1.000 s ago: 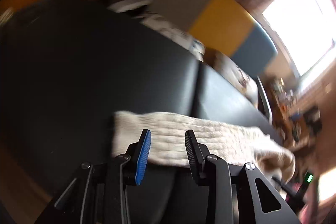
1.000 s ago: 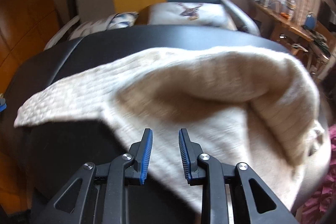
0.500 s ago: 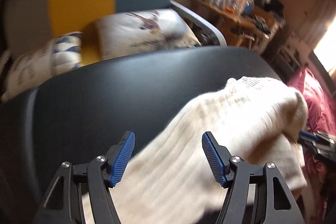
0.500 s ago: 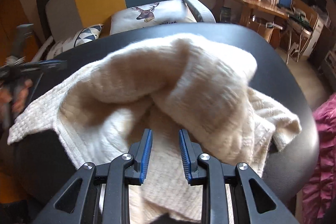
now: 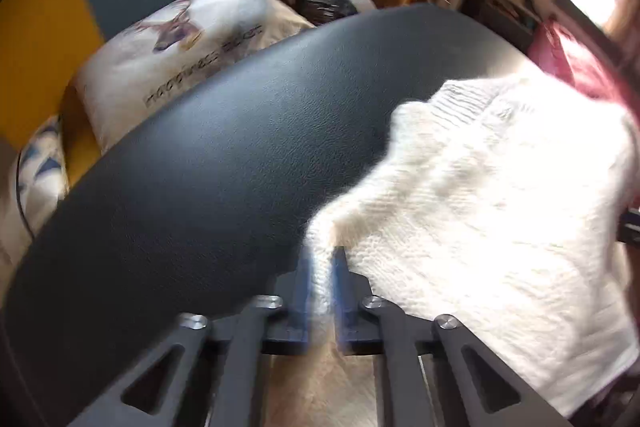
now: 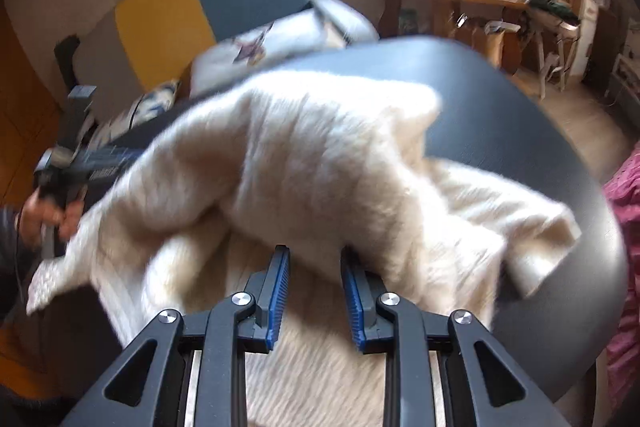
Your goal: Fold clothes
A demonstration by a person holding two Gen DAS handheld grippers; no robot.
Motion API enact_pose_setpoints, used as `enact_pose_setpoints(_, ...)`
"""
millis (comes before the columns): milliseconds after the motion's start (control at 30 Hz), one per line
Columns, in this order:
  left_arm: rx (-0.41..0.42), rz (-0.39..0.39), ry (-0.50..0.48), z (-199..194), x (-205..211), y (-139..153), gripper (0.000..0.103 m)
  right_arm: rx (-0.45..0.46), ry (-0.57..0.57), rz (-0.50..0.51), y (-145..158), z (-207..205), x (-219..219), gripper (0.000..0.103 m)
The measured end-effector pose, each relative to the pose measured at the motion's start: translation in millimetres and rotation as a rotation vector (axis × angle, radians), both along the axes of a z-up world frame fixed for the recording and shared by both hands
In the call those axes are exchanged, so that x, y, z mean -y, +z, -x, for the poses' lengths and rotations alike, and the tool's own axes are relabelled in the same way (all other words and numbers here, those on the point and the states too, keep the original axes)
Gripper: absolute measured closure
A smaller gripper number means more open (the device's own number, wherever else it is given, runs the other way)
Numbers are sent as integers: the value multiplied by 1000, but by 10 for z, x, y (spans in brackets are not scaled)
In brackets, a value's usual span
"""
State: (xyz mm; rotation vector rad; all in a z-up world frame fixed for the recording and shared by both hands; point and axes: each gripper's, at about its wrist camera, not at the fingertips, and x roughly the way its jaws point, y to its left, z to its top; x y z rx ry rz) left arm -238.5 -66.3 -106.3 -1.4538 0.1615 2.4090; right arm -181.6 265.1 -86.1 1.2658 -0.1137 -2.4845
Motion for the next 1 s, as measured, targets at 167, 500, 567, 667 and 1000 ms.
enact_pose_setpoints(167,-81,-148,195,-339,497,286,94,-38,-71,-24,149,246,-180,77)
enact_pose_setpoints(500,12,-87,440,46,1359,-68,93,139,-31,-91,-434,791,187,77)
enact_pose_setpoints(567,26,-108,458,66,1397,-12,89,138,-37,-77,-358,751,181,77)
enact_pose_setpoints(667,16,-145,489,-10,1466,143,85,105,-30,-28,-147,553,118,77)
enact_pose_setpoints(1000,150,-668,370,-1649,1213,346,68,124,125,17,-33,-700,215,77)
